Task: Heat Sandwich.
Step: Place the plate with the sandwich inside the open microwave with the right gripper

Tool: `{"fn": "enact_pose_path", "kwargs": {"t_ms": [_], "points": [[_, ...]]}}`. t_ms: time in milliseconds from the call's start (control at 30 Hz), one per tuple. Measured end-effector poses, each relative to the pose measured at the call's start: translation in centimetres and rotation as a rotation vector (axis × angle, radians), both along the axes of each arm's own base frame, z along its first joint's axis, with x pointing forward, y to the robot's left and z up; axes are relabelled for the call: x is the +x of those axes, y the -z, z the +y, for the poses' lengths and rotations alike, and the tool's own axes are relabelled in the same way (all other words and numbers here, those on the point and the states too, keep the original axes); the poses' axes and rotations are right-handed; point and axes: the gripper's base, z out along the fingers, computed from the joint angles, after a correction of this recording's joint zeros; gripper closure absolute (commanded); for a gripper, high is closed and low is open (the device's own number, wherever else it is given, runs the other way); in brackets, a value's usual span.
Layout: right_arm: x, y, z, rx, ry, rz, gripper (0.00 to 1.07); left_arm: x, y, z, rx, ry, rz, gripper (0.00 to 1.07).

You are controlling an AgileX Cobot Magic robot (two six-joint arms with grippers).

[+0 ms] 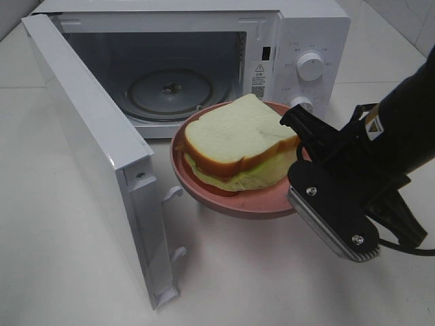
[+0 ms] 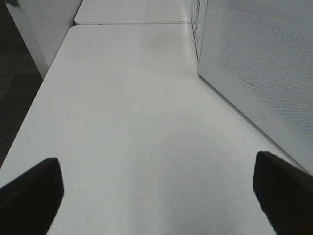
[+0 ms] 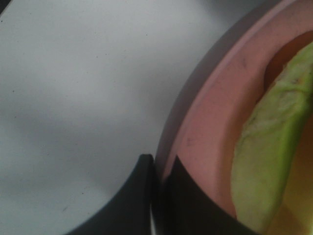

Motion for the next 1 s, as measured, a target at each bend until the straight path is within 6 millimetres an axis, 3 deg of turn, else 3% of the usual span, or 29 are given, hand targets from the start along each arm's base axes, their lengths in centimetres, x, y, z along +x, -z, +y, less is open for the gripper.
{"fn": "enact_pose_path", "kwargs": {"t_ms": [1000], "points": [[6.6, 0.4, 5.1, 0.023, 0.013, 0.011, 1.07, 0.0, 0.0, 0.0, 0.0, 0.0, 0.0, 0.03]]}}
